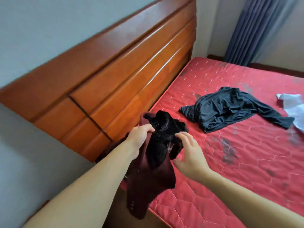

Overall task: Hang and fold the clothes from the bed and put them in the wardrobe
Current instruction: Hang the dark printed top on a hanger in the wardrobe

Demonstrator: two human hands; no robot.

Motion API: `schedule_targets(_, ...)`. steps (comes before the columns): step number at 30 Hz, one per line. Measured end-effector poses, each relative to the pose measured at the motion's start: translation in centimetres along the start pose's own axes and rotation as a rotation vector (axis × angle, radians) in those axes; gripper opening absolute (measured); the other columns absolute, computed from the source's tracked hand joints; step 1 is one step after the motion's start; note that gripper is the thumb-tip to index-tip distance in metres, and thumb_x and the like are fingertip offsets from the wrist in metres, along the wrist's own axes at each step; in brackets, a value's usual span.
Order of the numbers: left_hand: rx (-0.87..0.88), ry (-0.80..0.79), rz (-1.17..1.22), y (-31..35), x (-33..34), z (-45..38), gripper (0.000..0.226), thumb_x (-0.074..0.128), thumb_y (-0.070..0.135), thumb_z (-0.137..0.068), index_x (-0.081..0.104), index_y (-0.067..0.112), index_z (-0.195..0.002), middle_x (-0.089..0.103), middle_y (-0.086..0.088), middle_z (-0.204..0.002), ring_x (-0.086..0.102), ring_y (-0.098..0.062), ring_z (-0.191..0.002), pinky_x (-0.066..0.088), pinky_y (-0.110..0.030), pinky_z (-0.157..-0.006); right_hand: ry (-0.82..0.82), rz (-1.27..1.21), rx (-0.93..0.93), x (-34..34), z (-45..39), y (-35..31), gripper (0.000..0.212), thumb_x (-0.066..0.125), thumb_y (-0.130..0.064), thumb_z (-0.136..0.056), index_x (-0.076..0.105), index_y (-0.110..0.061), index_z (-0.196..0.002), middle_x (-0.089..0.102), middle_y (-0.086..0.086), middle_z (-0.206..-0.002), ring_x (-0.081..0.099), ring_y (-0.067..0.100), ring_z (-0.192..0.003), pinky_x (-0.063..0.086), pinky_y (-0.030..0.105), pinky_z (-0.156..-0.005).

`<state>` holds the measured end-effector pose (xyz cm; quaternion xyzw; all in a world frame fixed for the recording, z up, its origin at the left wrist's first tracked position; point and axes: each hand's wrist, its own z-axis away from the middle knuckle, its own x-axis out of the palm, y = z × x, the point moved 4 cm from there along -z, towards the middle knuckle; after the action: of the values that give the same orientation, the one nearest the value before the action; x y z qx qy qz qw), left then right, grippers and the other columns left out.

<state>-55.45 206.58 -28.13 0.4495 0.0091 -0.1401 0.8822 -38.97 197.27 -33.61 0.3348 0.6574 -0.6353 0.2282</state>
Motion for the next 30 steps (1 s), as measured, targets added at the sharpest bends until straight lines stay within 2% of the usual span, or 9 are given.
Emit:
schedule_targets(4, 0.217, -0.305, 0.031, 8.5, 0.0, 8.3, 0.031, 0.060, 0.022, -0.069, 0.073, 0.004, -0.090, 0.071, -0.018, -0.092, 0.066, -0.028, -0.078, 0.053, -0.035, -0.081, 0.120, 0.261, 0.087, -7.6, -1.7, -1.6, 0.105, 0.073, -0.052, -0.064, 0.018, -0.033, -0.151, 0.020, -0.006, -0.158, 0.020, 0.021, -0.144, 0.027, 0.048, -0.111)
schedule_targets(6, 0.302, -0.438, 0.043, 11.7, 0.0, 12.5, 0.025, 0.058, 0.022, -0.066, 0.075, 0.007, -0.077, 0.071, -0.013, -0.078, 0.067, -0.024, -0.066, 0.055, -0.026, -0.065, 0.157, 0.209, -0.001, -10.7, -2.0, -4.9, 0.086, 0.066, -0.053, -0.060, 0.041, -0.029, -0.139, 0.044, -0.003, -0.146, 0.039, 0.024, -0.134, 0.039, 0.046, -0.102)
schedule_targets(8, 0.362, -0.508, 0.026, 14.0, 0.1, 16.0, 0.024, 0.058, 0.024, -0.061, 0.075, 0.009, -0.068, 0.071, -0.010, -0.070, 0.066, -0.021, -0.058, 0.055, -0.022, -0.058, 0.233, 0.164, -0.090, -13.7, -1.2, -8.2, 0.038, 0.057, -0.040, -0.060, 0.058, -0.025, -0.095, 0.069, 0.005, -0.104, 0.063, 0.033, -0.100, 0.045, 0.036, -0.072)
schedule_targets(11, 0.452, -0.538, 0.020, 16.0, 0.0, 19.5, 0.022, 0.060, 0.024, -0.057, 0.076, 0.011, -0.066, 0.072, -0.009, -0.070, 0.067, -0.020, -0.057, 0.054, -0.022, -0.055, 0.375, 0.086, -0.080, -19.3, 1.0, -10.5, 0.012, 0.055, -0.028, -0.060, 0.056, -0.021, -0.070, 0.067, 0.005, -0.066, 0.065, 0.031, -0.069, 0.044, 0.036, -0.058)
schedule_targets(15, 0.500, -0.490, -0.098, 18.1, 0.0, 21.9, 0.021, 0.060, 0.030, -0.062, 0.073, 0.017, -0.070, 0.069, -0.007, -0.078, 0.065, -0.021, -0.066, 0.050, -0.027, -0.061, 0.592, -0.051, -0.034, -29.0, 4.3, -13.2, 0.010, 0.050, -0.022, -0.059, 0.058, -0.015, -0.059, 0.050, -0.009, -0.047, 0.043, -0.007, -0.052, 0.044, 0.030, -0.054)
schedule_targets(20, 0.496, -0.272, -0.402, 18.3, 2.8, 23.7, 0.017, 0.059, 0.037, -0.081, 0.060, 0.021, -0.075, 0.059, 0.004, -0.059, 0.057, -0.011, -0.050, 0.048, -0.026, -0.060, 0.608, -0.091, -0.012, -38.9, 8.8, -17.7, 0.019, 0.046, -0.014, -0.061, 0.063, -0.010, -0.067, 0.059, -0.006, -0.051, 0.053, 0.004, -0.047, 0.045, 0.021, -0.044)
schedule_targets(25, 0.903, 0.012, -0.582, 18.0, 11.0, 28.9, 0.033, 0.062, 0.045, -0.089, 0.063, 0.019, -0.109, 0.066, 0.000, -0.099, 0.064, -0.018, -0.092, 0.052, -0.033, -0.082, 0.530, 0.039, 0.101, -44.8, 13.5, -17.4, 0.021, 0.049, -0.020, -0.068, 0.066, -0.008, -0.068, 0.065, 0.001, -0.056, 0.061, 0.015, -0.050, 0.045, 0.022, -0.045)
schedule_targets(28, 1.121, -0.259, -0.461, 16.4, 18.5, 34.9, 0.051, 0.067, 0.068, -0.072, 0.060, 0.033, -0.109, 0.063, 0.014, -0.098, 0.061, -0.002, -0.088, 0.048, -0.021, -0.076, 0.549, 0.066, 0.165, -48.0, 17.1, -14.7, 0.021, 0.050, -0.019, -0.068, 0.068, -0.008, -0.070, 0.067, 0.006, -0.066, 0.063, 0.022, -0.062, 0.047, 0.025, -0.052)
schedule_targets(30, 1.174, -0.367, -0.700, 13.8, 24.4, 37.5, 0.090, 0.069, 0.078, -0.057, 0.043, 0.037, -0.133, 0.054, 0.013, -0.122, 0.053, -0.003, -0.110, 0.046, -0.025, -0.092, 0.568, 0.053, 0.197, -50.3, 19.9, -12.5, 0.018, 0.050, -0.018, -0.068, 0.066, -0.009, -0.064, 0.064, 0.005, -0.061, 0.061, 0.023, -0.059, 0.044, 0.025, -0.050)
